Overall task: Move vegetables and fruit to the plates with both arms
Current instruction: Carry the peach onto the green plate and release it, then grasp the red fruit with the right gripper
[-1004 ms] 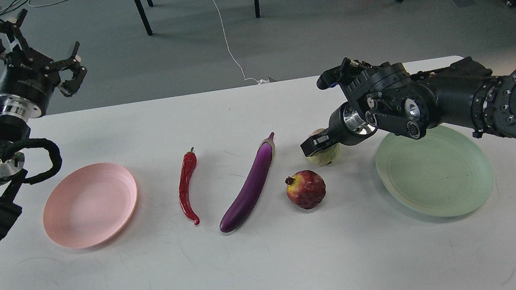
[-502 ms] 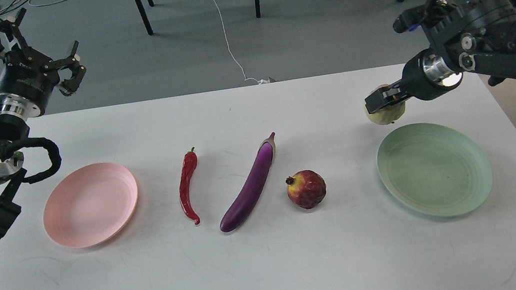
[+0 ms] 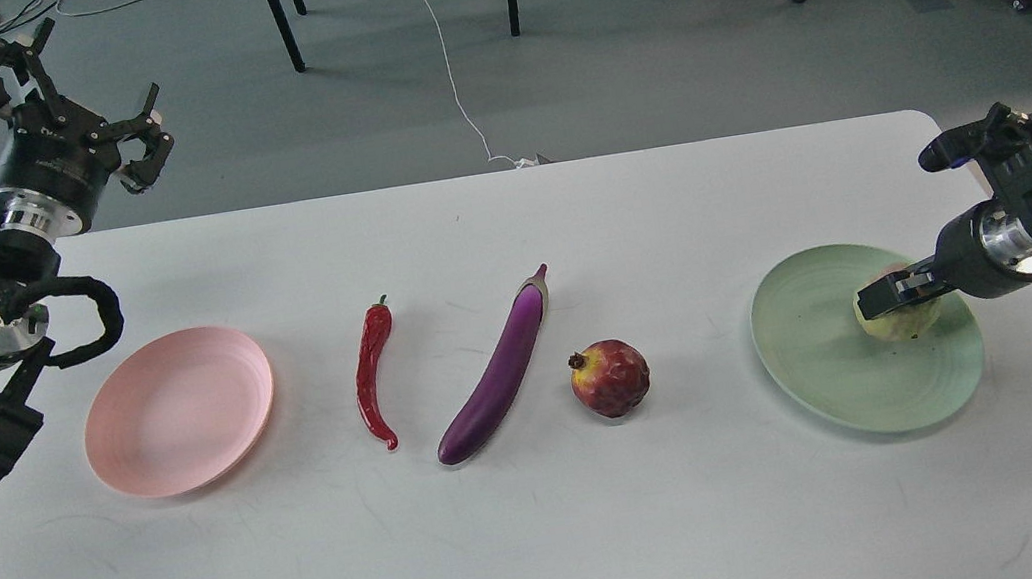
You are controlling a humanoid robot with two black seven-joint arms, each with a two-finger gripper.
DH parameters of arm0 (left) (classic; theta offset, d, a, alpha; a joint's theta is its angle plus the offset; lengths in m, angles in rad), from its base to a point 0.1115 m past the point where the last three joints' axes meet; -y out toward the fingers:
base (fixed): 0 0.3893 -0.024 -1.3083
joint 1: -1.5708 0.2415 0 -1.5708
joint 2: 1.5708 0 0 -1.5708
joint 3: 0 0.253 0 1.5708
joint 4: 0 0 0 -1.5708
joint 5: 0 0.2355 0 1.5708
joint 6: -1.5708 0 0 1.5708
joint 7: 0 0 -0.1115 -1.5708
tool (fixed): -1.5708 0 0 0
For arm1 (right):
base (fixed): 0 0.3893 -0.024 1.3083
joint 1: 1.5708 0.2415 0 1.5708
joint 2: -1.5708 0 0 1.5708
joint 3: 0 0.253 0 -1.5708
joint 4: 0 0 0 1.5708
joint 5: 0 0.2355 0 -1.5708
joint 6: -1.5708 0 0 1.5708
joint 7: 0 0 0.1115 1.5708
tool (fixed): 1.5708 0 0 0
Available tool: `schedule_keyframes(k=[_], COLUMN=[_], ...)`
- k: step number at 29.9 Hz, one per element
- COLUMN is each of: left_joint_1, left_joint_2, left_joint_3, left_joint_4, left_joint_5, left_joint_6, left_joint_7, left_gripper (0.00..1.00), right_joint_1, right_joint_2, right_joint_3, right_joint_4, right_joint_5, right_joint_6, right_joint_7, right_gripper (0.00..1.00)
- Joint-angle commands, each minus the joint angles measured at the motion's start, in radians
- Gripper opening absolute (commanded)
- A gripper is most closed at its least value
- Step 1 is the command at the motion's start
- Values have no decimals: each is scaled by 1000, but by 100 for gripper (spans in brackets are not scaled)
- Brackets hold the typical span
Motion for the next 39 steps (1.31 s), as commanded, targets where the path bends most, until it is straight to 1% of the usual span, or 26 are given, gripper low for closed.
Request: schedule_keyframes(k=[1,7,11,16,22,25,28,32,39], left_joint_1=[0,0,0,0,0,0,0,0,8], left_joint_2=[4,8,11,23,25,30,34,36,37], left_joint_3=[0,0,0,0,0,0,0,0,-2], left_joint_4=[0,0,0,0,0,0,0,0,0], left_joint_5=[1,1,1,1,1,1,1,1,1], left_joint_6=[0,0,0,0,0,0,0,0,0], left_joint_7=[0,0,0,0,0,0,0,0,0], left_gripper=[98,98,98,98,98,98,98,98,98], right_joint_1=[-2,36,91,160,197,197,194,191,177], right_joint_2=[-1,-6,16,134,324,404,473,537,586], right_joint_3=[9,22,59,98,85,84,67,33,32], right_joint_4=[-1,6,21,73,78,76,68,41,-5], right_joint_5=[0,14,19,55,118,143,154,154,154], right_joint_6=[0,7,59,70,70,70,70,66,55], right_joint_7=[-4,-1,0,0,5,25,28,28,26], right_gripper=[97,98,99,99,97,96,96,95,95])
